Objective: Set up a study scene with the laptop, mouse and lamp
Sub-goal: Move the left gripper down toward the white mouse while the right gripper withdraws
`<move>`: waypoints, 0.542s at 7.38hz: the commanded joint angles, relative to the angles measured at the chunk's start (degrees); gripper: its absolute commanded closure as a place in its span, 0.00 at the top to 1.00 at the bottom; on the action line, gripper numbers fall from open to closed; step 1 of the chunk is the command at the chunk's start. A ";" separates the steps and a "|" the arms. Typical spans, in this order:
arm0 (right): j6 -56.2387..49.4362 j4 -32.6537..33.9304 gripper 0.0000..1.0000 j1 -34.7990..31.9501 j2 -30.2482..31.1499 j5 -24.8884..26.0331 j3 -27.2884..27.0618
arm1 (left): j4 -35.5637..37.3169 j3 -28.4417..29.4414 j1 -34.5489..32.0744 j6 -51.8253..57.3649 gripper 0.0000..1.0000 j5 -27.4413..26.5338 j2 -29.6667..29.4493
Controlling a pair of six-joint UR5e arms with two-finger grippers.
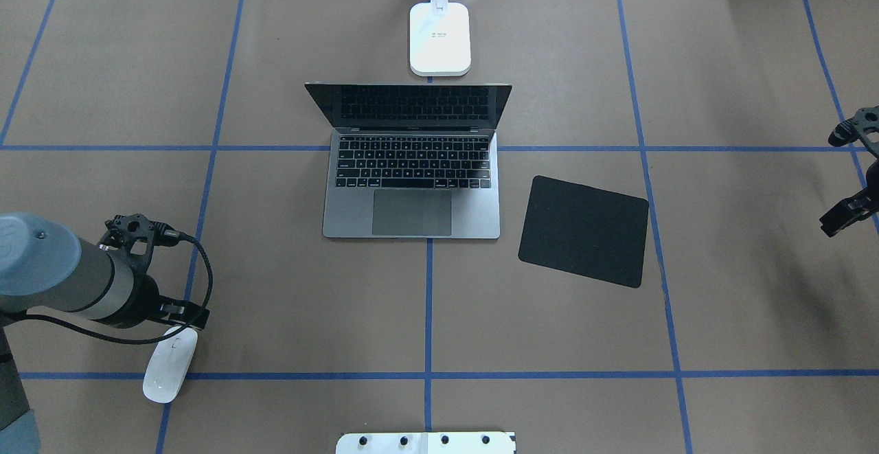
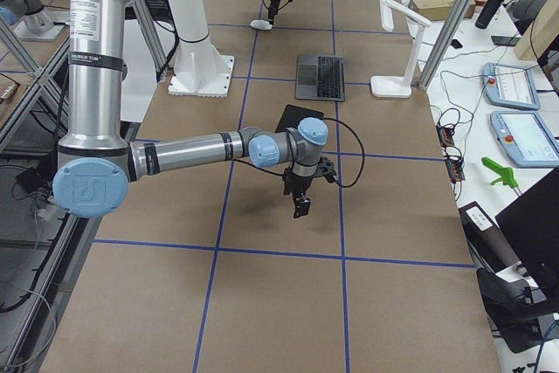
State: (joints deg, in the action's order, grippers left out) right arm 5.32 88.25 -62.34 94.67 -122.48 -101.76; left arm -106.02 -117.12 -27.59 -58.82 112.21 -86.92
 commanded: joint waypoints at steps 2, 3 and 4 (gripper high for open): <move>-0.04 0.00 1.00 -0.06 0.16 0.40 0.07 | 0.46 0.05 4.90 0.20 1.00 -2.17 0.88; -0.13 0.00 1.00 -0.06 0.16 0.57 0.42 | 0.46 0.05 6.13 0.20 1.00 -3.21 0.88; -0.22 0.00 1.00 0.02 0.16 0.66 0.51 | 0.46 -0.03 6.84 0.28 1.00 -4.09 1.66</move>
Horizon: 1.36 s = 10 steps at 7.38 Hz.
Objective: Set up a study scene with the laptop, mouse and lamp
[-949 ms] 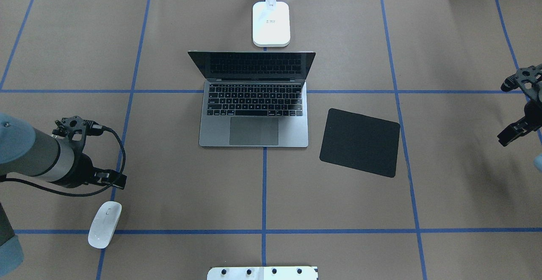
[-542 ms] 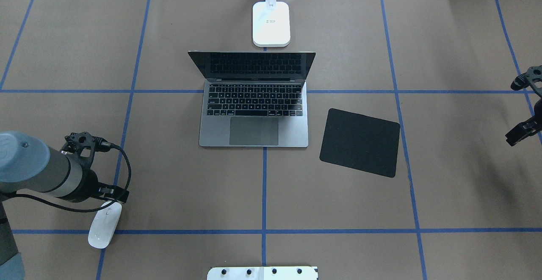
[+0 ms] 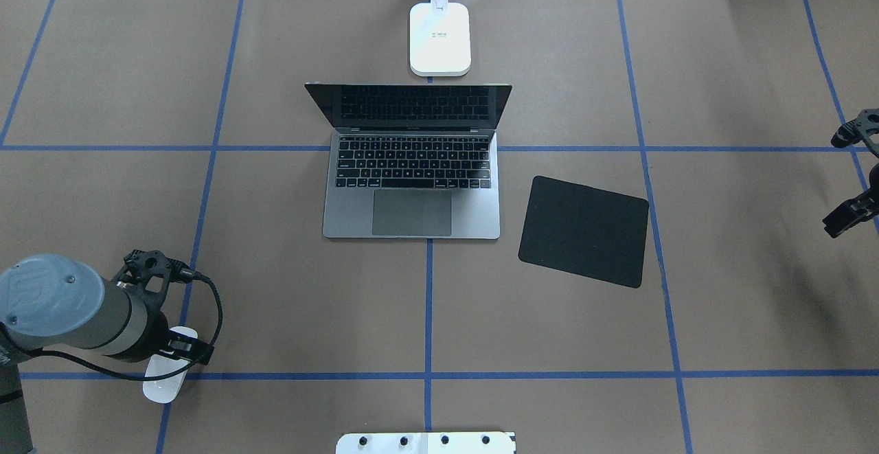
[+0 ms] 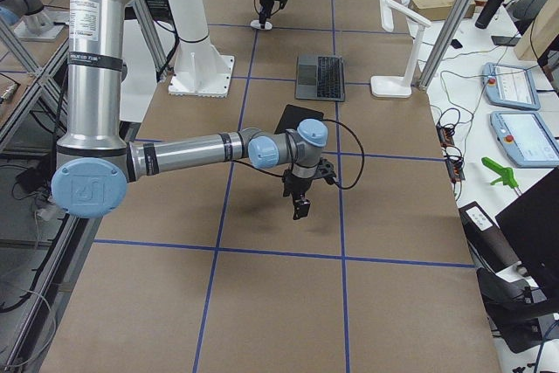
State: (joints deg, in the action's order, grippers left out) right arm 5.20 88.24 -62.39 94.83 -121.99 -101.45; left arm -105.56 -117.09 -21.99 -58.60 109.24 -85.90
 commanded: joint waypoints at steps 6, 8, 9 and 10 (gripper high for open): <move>-0.27 0.17 1.00 -1.59 0.10 -0.27 -0.59 | 0.00 -0.51 2.22 0.24 0.91 -1.23 2.32; -5.43 4.27 1.00 -6.76 -0.34 -2.02 -1.99 | 0.00 -0.60 2.22 -0.02 0.64 -1.23 2.32; -9.72 9.18 1.00 -9.31 -1.13 -2.12 -2.96 | 0.00 -0.69 2.22 -0.02 0.46 -1.14 2.32; -11.59 12.79 1.00 -10.81 -2.35 -2.20 -4.01 | 0.00 -1.21 2.22 -0.11 0.36 -0.96 2.32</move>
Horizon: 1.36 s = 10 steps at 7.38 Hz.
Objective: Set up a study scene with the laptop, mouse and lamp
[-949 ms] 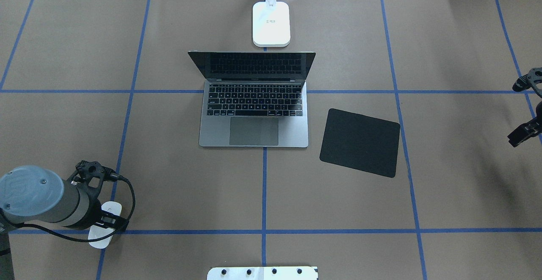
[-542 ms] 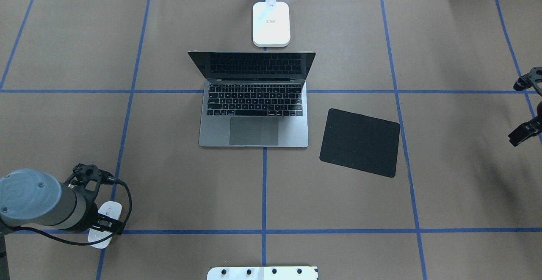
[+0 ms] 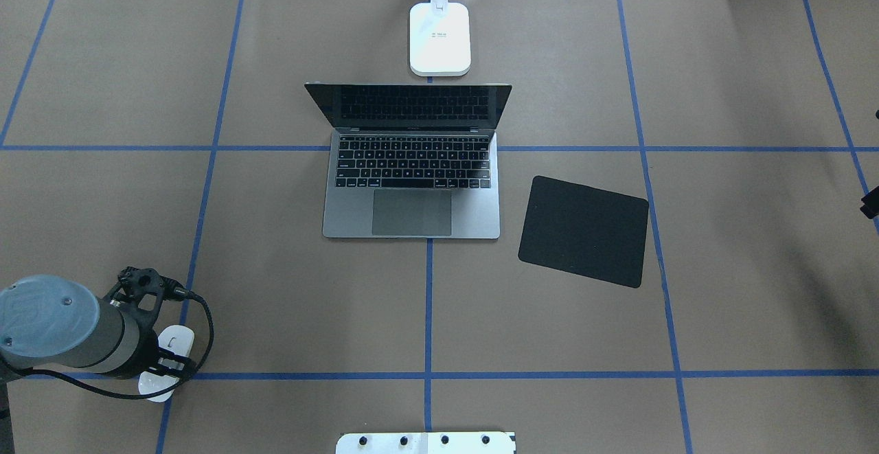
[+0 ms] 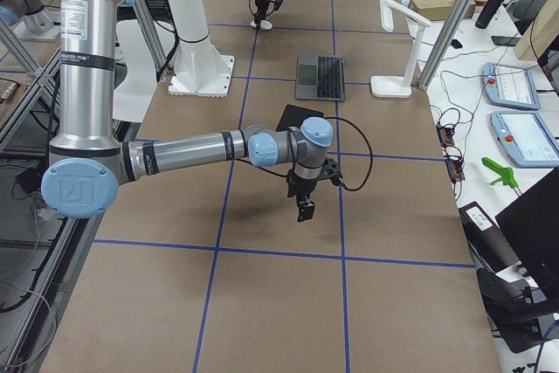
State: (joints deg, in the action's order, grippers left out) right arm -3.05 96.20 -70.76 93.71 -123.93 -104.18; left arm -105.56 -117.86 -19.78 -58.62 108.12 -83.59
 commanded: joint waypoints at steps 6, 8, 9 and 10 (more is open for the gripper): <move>-4.51 7.95 1.00 -4.13 -2.48 0.00 -1.81 | 2.81 -3.69 -0.52 -0.62 0.28 2.27 -1.14; -4.51 7.86 1.00 -4.13 -2.39 -0.08 -1.81 | 4.29 -3.60 -0.44 -0.79 0.28 2.19 -4.11; -4.51 7.78 1.00 -4.21 -2.13 -0.09 -1.99 | 9.35 -3.60 -0.52 -2.45 0.28 2.19 -8.91; -4.51 7.69 1.00 -4.13 -1.95 -0.09 -1.90 | 16.37 -3.51 -0.61 -3.34 0.26 2.19 -15.31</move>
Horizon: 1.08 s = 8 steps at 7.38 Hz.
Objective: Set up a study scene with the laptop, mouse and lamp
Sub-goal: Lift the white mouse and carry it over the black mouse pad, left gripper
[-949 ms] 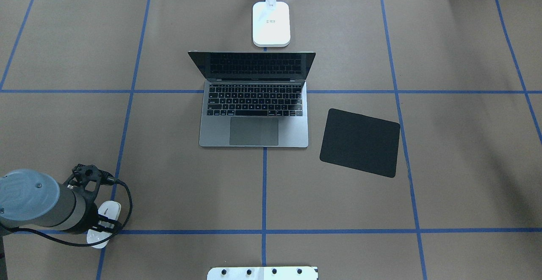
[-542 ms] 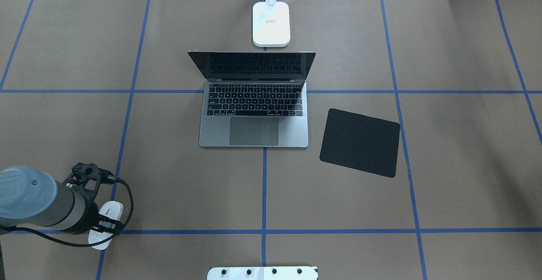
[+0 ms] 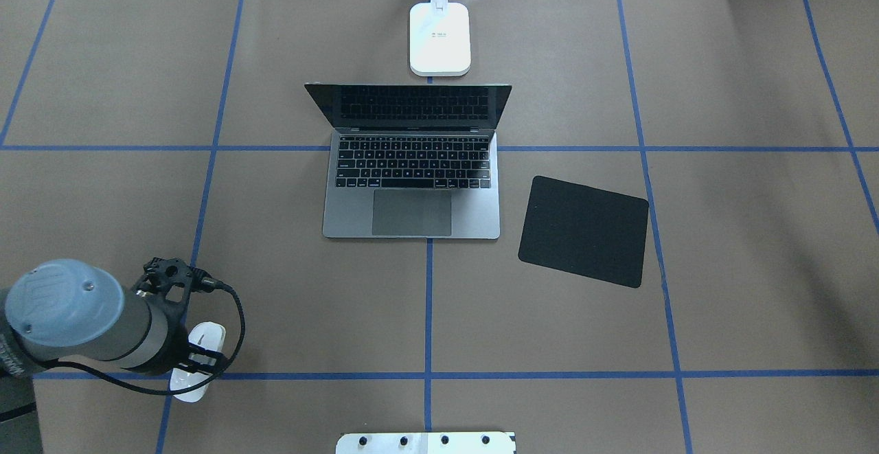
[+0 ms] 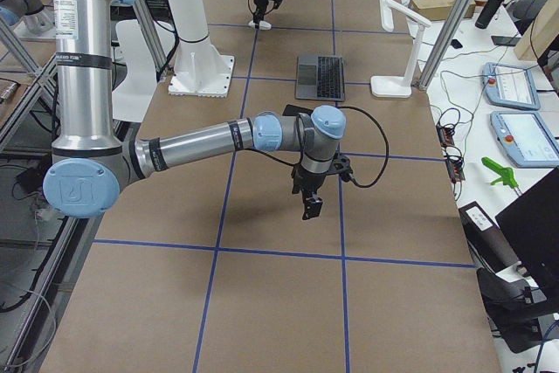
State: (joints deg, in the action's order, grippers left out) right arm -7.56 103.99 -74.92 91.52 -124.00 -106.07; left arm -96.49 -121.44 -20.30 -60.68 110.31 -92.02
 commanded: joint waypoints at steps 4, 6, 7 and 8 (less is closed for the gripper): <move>-0.96 -0.28 1.00 -0.05 0.94 -0.01 0.07 | 16.69 1.03 0.35 -5.13 0.25 -0.01 -17.56; -0.97 -0.28 1.00 -0.14 1.12 -0.01 -0.02 | 16.69 3.22 0.43 -8.38 0.24 -0.09 -21.77; -0.97 -0.28 1.00 -0.14 1.12 -0.01 -0.02 | 16.69 3.67 0.43 -9.01 0.24 -0.09 -23.19; -0.97 -0.28 1.00 -0.14 1.20 -0.01 -0.02 | 16.60 3.93 0.52 -9.80 0.24 -0.18 -24.25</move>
State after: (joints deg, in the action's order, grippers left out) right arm -8.52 103.72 -75.06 92.64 -124.01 -106.08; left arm -79.83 -118.08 -19.85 -69.37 110.21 -114.60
